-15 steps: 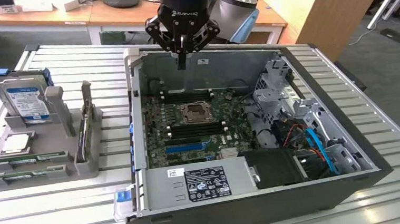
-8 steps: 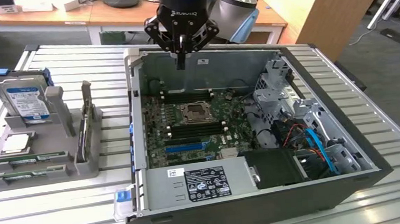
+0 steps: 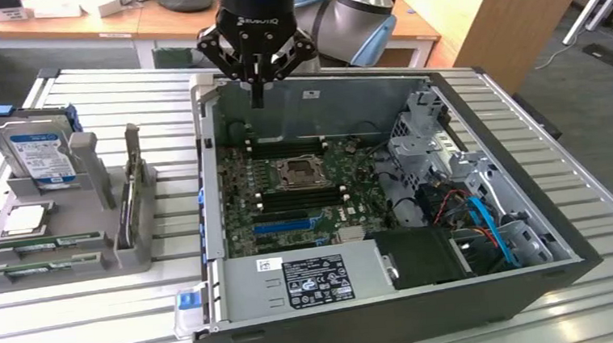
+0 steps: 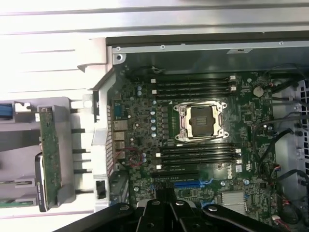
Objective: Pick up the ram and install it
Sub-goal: 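Reach for the ram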
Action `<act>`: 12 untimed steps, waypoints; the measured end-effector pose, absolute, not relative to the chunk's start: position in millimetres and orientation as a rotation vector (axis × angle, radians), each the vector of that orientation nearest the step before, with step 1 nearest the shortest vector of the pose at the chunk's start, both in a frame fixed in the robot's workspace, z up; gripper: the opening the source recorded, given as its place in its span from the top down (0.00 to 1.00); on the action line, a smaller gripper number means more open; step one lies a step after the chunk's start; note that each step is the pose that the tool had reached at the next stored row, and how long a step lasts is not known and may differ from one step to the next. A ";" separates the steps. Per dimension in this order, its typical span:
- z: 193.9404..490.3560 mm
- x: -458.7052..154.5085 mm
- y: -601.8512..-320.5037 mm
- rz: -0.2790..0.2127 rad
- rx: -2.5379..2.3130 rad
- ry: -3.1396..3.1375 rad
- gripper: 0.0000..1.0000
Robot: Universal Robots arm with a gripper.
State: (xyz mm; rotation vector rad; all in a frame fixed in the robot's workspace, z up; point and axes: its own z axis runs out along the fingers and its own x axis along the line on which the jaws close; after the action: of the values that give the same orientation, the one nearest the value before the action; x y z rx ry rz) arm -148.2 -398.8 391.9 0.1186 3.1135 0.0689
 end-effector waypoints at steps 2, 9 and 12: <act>391.7 -155.3 -398.7 0.069 0.119 3.114 0.89; 390.9 -180.3 -398.1 0.069 0.125 3.113 0.89; 390.6 -190.3 -397.9 0.069 0.127 3.113 0.89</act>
State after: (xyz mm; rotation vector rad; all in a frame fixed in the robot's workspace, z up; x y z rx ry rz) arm -190.3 -397.9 390.6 0.1270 3.1131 0.0687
